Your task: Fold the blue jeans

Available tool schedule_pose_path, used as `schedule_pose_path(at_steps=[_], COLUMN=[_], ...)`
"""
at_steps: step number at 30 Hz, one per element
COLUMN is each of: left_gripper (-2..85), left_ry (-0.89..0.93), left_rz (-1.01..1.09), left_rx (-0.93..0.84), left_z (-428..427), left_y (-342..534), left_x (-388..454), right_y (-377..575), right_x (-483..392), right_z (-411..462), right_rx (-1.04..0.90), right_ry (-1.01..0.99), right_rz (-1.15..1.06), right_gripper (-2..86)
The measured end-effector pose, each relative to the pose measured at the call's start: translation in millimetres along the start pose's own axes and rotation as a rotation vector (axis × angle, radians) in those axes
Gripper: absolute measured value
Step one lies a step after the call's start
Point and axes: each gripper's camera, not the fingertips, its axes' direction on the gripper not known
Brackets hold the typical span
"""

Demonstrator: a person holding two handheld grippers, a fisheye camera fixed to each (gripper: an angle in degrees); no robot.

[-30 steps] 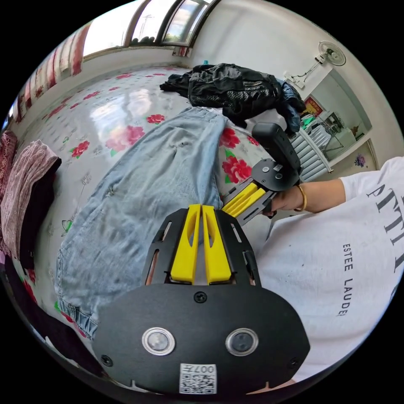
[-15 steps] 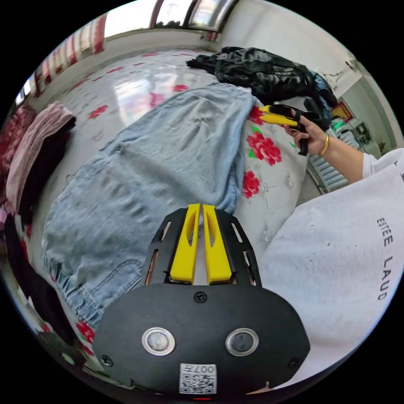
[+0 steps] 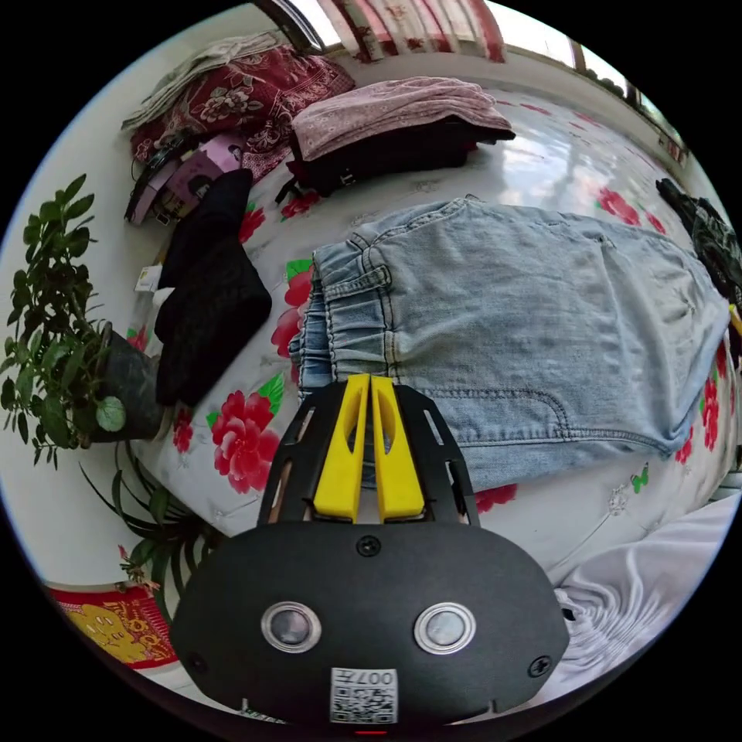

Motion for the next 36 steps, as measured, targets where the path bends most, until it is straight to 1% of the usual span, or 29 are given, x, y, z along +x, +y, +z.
schedule_pose_path(at_steps=[2, 5, 7, 9, 11, 12, 13, 14, 18, 21, 22, 23, 24, 26, 27, 28, 30, 32, 33, 35, 36], left_gripper=[-0.9, -1.0, -1.0, -1.0, -0.9, -0.9, -0.8, -0.7, 0.4, 4.0, 5.4, 6.7, 7.2, 8.3, 8.5, 8.8, 10.0, 10.9, 10.8, 10.6, 10.5], left_ry=[-0.052, -0.059, -0.062, -0.073, -0.067, -0.060, -0.046, -0.033, 0.021, 0.178, 0.259, 0.329, 0.359, 0.432, 0.442, 0.461, 0.487, 0.512, 0.514, 0.471, 0.460], left_rz=[0.031, 0.030, 0.029, 0.034, 0.023, 0.020, 0.013, 0.000, -0.089, -0.264, -0.347, -0.435, -0.477, -0.597, -0.614, -0.629, -0.622, -0.633, -0.637, -0.616, -0.614], left_rx=[-0.016, 0.000, 0.011, 0.019, 0.033, 0.035, 0.039, 0.048, 0.082, 0.108, 0.095, 0.078, 0.069, 0.043, 0.036, 0.047, 0.060, 0.059, 0.062, 0.054, 0.056], left_z=[-2, -2, -2, -2, -1, -2, -4, -7, -24, -30, -25, -18, -13, 5, 9, 14, 18, 25, 25, 24, 23], left_y=[1, 9, 14, 18, 24, 25, 28, 31, 49, 74, 85, 97, 103, 123, 126, 130, 132, 137, 140, 149, 152], left_x=[10, 11, 9, 9, 4, 1, -4, -11, -45, -86, -103, -117, -124, -144, -147, -153, -159, -169, -172, -183, -186], right_y=[-15, -19, -24, -29, -29, -27, -18, -6, 34, 52, 54, 54, 53, 50, 50, 49, 47, 55, 62, 112, 129], right_x=[-40, -79, -77, -51, 12, 29, 58, 78, 92, 91, 88, 84, 81, 70, 67, 54, 5, -92, -118, -218, -240], right_z=[-42, -91, -97, -83, -44, -34, -18, -12, -12, -6, 0, 10, 16, 45, 53, 62, 59, 47, 43, 32, 31], right_rx=[0.069, 0.189, 0.204, 0.180, 0.076, 0.047, -0.003, -0.010, 0.089, 0.158, 0.168, 0.164, 0.150, 0.061, 0.030, 0.003, 0.008, -0.035, -0.046, -0.090, -0.106], right_ry=[-0.083, -0.205, -0.206, -0.160, -0.126, -0.112, -0.098, -0.107, -0.111, -0.172, -0.195, -0.220, -0.236, -0.293, -0.326, -0.420, -0.443, -0.409, -0.412, -0.426, -0.422], right_rz=[-0.185, -0.405, -0.417, -0.330, -0.063, 0.010, 0.126, 0.205, 0.219, 0.247, 0.259, 0.277, 0.286, 0.368, 0.392, 0.394, 0.249, -0.095, -0.183, -0.530, -0.611], right_gripper=[0.1, 0.0, 0.2, 0.6, 2.1, 2.6, 3.9, 5.3, 8.1, 8.4, 8.0, 7.3, 6.9, 4.4, 3.8, 2.6, 1.5, 0.9, 0.8, 0.7, 0.8])
